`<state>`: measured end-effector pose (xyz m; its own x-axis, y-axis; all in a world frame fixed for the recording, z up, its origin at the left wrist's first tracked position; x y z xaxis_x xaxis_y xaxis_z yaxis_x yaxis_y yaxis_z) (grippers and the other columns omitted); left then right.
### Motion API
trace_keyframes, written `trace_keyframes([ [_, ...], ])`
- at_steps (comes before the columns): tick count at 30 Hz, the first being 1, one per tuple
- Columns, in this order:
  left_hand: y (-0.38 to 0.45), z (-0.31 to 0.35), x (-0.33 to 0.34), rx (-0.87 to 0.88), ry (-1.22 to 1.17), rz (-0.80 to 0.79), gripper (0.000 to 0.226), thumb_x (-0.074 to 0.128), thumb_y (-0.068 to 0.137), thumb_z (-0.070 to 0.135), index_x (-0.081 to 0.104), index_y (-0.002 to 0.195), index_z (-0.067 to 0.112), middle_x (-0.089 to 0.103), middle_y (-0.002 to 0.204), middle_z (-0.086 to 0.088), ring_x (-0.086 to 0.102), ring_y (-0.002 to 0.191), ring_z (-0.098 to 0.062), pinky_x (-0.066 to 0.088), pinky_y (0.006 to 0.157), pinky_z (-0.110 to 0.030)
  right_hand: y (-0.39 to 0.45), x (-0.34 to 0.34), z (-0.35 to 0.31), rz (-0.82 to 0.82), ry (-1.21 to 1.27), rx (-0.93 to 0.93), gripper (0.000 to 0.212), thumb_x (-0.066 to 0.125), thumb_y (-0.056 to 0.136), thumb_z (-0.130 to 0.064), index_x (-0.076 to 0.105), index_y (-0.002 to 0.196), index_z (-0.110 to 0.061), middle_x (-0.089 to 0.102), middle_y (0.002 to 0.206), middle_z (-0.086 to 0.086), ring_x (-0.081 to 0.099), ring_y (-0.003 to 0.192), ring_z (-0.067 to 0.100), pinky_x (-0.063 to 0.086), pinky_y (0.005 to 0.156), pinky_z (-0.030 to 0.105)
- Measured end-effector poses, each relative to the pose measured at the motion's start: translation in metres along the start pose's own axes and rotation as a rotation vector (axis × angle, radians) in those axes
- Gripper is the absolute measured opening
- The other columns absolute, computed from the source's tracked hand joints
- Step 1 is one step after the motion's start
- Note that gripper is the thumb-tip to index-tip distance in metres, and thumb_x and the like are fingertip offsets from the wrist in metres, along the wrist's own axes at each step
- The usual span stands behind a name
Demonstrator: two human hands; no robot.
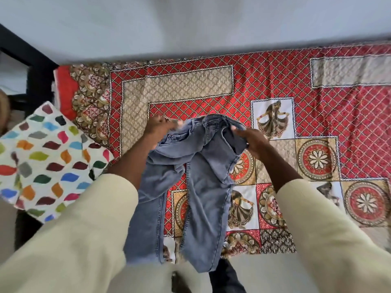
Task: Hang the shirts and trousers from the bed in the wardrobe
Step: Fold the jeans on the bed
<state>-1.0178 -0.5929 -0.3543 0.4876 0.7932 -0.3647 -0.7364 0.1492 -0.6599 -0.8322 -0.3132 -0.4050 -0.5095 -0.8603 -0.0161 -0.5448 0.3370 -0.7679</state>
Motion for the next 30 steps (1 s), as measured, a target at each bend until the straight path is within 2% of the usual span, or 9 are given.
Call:
trace_keyframes([
  [4, -0.053, 0.002, -0.027, 0.068, 0.359, 0.06, 0.033, 0.071, 0.081, 0.011, 0.053, 0.108, 0.008, 0.056, 0.086, -0.006, 0.053, 0.073, -0.022, 0.043, 0.061, -0.028, -0.06, -0.027, -0.022, 0.233, -0.672, -0.153, 0.027, 0.074, 0.083, -0.018, 0.066, 0.087, 0.008, 0.068, 0.085, 0.021, 0.057, 0.073, 0.021, 0.045, 0.065, 0.031],
  [7, -0.096, 0.006, -0.063, 0.079, 0.621, 0.23, 0.054, 0.058, 0.087, 0.007, 0.035, 0.136, 0.009, 0.056, 0.093, -0.008, 0.053, 0.073, -0.023, 0.044, 0.062, -0.031, -0.107, -0.023, -0.027, 0.112, -0.926, -0.223, 0.021, 0.079, 0.078, -0.014, 0.068, 0.092, -0.002, 0.067, 0.085, 0.009, 0.059, 0.071, 0.019, 0.048, 0.06, 0.022],
  [9, -0.137, 0.009, -0.089, 0.076, 0.682, 0.352, 0.062, 0.057, 0.094, 0.011, 0.023, 0.145, 0.006, 0.054, 0.089, -0.01, 0.056, 0.078, -0.028, 0.046, 0.069, -0.039, -0.142, -0.022, -0.02, 0.071, -1.106, -0.227, 0.022, 0.071, 0.084, -0.013, 0.07, 0.104, -0.002, 0.067, 0.104, 0.014, 0.06, 0.082, 0.02, 0.044, 0.06, 0.015],
  [13, -0.209, 0.009, -0.13, 0.122, 0.784, 0.445, 0.026, 0.053, 0.098, 0.01, 0.054, 0.121, -0.002, 0.063, 0.103, -0.011, 0.061, 0.095, -0.034, 0.049, 0.079, -0.045, -0.232, -0.005, -0.029, 0.197, -1.219, -0.344, 0.024, 0.056, 0.094, -0.007, 0.064, 0.116, 0.002, 0.055, 0.119, 0.019, 0.056, 0.104, 0.031, 0.055, 0.086, 0.04],
  [18, -0.292, -0.005, -0.18, 0.184, 0.759, 0.579, 0.018, 0.056, 0.095, 0.006, 0.066, 0.106, -0.003, 0.062, 0.116, -0.024, 0.06, 0.105, -0.037, 0.051, 0.077, -0.042, -0.327, 0.005, -0.025, 0.358, -1.151, -0.324, 0.036, 0.056, 0.093, -0.021, 0.054, 0.122, 0.0, 0.06, 0.111, 0.018, 0.064, 0.096, 0.034, 0.057, 0.085, 0.048],
  [22, -0.31, -0.034, -0.218, 0.101, 0.488, 0.464, 0.03, 0.045, 0.098, 0.012, 0.068, 0.101, -0.006, 0.072, 0.09, -0.022, 0.071, 0.08, -0.035, 0.06, 0.072, -0.043, -0.38, 0.003, -0.024, 0.421, -0.946, -0.403, 0.034, 0.053, 0.098, -0.022, 0.054, 0.123, 0.0, 0.063, 0.113, 0.021, 0.065, 0.1, 0.036, 0.055, 0.085, 0.043],
  [24, -0.32, -0.042, -0.23, 0.077, 0.094, 0.377, 0.04, 0.032, 0.104, 0.018, 0.06, 0.101, -0.01, 0.069, 0.077, -0.022, 0.069, 0.056, -0.031, 0.061, 0.06, -0.047, -0.422, 0.0, -0.032, 0.603, -0.759, -0.46, 0.036, 0.059, 0.087, -0.024, 0.064, 0.112, 0.003, 0.06, 0.113, 0.021, 0.06, 0.1, 0.036, 0.051, 0.088, 0.042],
  [26, -0.353, -0.026, -0.235, 0.115, -0.295, 0.295, 0.028, 0.026, 0.107, 0.019, 0.05, 0.105, 0.005, 0.065, 0.077, -0.023, 0.063, 0.042, -0.025, 0.059, 0.047, -0.038, -0.46, 0.003, -0.049, 0.735, -0.668, -0.536, 0.023, 0.058, 0.082, -0.008, 0.067, 0.097, 0.007, 0.056, 0.106, 0.021, 0.054, 0.096, 0.033, 0.049, 0.087, 0.039],
  [30, -0.422, 0.026, -0.26, 0.273, -0.755, 0.227, 0.026, 0.032, 0.102, 0.007, 0.058, 0.099, 0.007, 0.059, 0.067, -0.017, 0.059, 0.037, -0.018, 0.056, 0.043, -0.03, -0.538, 0.004, -0.092, 0.898, -0.548, -0.691, 0.034, 0.049, 0.073, -0.005, 0.072, 0.099, -0.007, 0.066, 0.097, 0.025, 0.057, 0.101, 0.039, 0.048, 0.081, 0.04],
])
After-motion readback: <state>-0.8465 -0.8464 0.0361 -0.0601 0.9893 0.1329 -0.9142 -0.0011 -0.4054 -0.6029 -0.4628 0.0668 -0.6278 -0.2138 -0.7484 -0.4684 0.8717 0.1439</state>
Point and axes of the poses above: each hand's wrist, its own y-axis towards the middle knuckle, its own x-axis out of the palm, z = x × y, the point moved 10 cm from there along y, towards the middle knuckle
